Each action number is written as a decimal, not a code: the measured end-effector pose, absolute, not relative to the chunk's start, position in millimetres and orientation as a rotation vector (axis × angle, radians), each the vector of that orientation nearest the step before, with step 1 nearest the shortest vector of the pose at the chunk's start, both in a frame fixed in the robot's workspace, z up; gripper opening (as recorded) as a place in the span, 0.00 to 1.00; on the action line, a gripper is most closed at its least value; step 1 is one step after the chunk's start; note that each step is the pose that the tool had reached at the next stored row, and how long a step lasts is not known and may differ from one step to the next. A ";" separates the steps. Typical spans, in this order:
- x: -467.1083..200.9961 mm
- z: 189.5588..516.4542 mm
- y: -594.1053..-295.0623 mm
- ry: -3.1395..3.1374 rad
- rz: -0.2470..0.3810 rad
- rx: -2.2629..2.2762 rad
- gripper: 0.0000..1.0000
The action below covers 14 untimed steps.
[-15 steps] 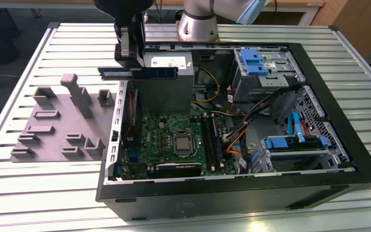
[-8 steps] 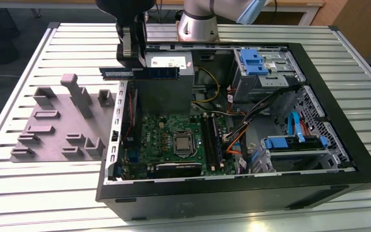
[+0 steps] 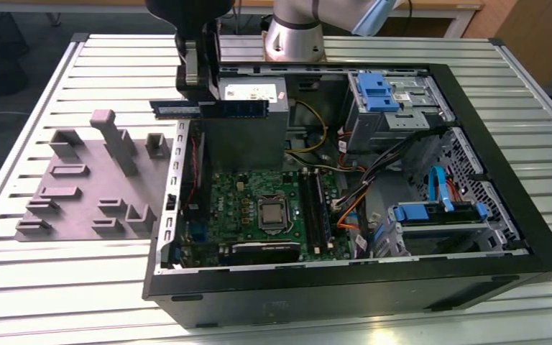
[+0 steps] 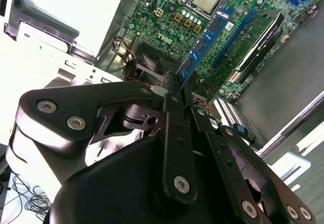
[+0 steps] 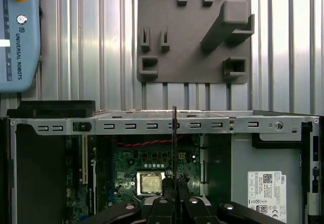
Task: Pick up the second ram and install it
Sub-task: 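Pick up the second ram and move it above second insertion slot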
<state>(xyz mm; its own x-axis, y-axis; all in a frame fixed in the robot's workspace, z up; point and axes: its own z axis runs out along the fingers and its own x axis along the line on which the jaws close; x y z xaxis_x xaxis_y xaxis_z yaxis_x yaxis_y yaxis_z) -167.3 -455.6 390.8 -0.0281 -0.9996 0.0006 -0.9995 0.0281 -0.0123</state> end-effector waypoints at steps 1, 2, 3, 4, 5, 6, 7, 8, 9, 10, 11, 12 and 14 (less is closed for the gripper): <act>-167.0 390.8 -455.7 2.247 -0.015 -2.184 0.14; -166.8 390.8 -455.7 2.247 -0.015 -2.184 0.14; -166.6 390.8 -455.6 2.247 -0.015 -2.184 0.14; -166.4 390.8 -455.6 2.247 -0.015 -2.184 0.14; -166.2 390.7 -455.6 2.247 -0.015 -2.184 0.14; -166.0 390.7 -455.6 2.247 -0.015 -2.184 0.14; -165.8 390.7 -455.6 2.247 -0.014 -2.184 0.14; -165.6 390.7 -455.7 2.247 -0.015 -2.184 0.14; -165.4 390.7 -455.7 2.247 -0.015 -2.184 0.14; -165.0 390.7 -455.7 2.247 -0.015 -2.184 0.14; -164.4 390.6 -455.6 2.246 -0.015 -2.184 0.14; -164.3 390.6 -455.6 2.247 -0.014 -2.184 0.14; -163.9 390.6 -455.6 2.247 -0.015 -2.184 0.14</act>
<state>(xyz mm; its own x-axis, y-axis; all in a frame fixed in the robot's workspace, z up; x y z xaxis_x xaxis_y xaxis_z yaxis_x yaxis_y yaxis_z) -163.9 -455.6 390.6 -0.0281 -0.9996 0.0005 -0.9995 0.0281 -0.0124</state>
